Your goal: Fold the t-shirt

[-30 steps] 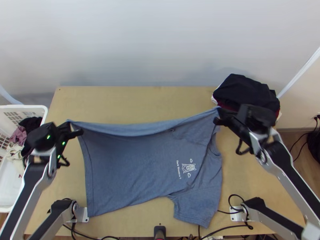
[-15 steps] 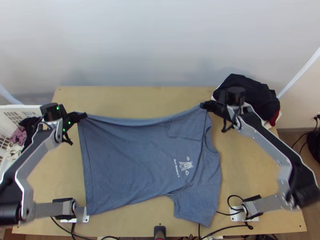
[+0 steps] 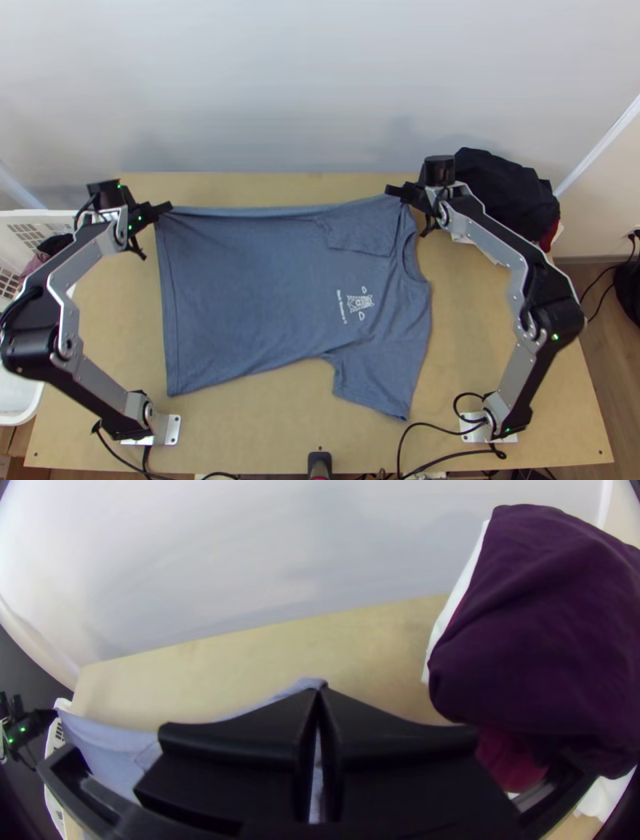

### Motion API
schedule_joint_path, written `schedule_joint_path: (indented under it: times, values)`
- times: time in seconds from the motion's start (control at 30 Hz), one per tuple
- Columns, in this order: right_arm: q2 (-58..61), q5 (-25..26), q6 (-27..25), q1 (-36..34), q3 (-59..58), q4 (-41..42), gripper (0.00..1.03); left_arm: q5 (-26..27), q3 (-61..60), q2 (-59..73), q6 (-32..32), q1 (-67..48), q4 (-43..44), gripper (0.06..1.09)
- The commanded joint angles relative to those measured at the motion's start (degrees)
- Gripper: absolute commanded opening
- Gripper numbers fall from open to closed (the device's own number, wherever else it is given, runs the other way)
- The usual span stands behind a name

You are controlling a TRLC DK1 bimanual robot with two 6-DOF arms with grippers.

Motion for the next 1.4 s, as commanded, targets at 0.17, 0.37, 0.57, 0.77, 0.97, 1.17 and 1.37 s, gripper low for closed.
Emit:
schedule_joint_path:
  times: [0.17, 0.37, 0.57, 0.77, 0.97, 1.17, 1.37]
  values:
    - [8.1, 0.9, -1.8, -2.3, 13.7, -8.0, 0.03, 0.2, 12.8, 9.4, 0.4, -0.8, -3.9, 0.10]
    - [11.7, 0.2, -2.4, -2.2, 23.1, -16.7, 0.03, 0.5, 20.3, 13.5, 0.3, -1.2, -12.5, 0.10]
    - [11.9, -0.1, -2.4, -1.1, 26.0, -22.7, 0.03, 1.8, 21.5, 12.0, 0.3, -2.0, -21.6, 0.10]
    - [10.6, -0.1, -2.5, -0.5, 24.5, -24.6, 0.03, 3.6, 14.0, 4.8, -0.1, -2.7, -23.0, 0.10]
    - [8.4, -0.1, -3.4, -0.2, 21.2, -24.6, 0.03, 4.8, 7.5, -0.3, -0.6, -2.2, -22.6, 0.10]
    - [6.8, 0.1, -4.6, -0.2, 18.0, -24.5, 0.03, 6.1, 4.4, -2.7, -0.6, -0.5, -22.3, 0.10]
    - [6.1, 2.2, -4.7, -0.9, 16.2, -24.5, 0.03, 6.3, 1.4, -4.6, -0.5, 0.3, -21.0, 0.10]
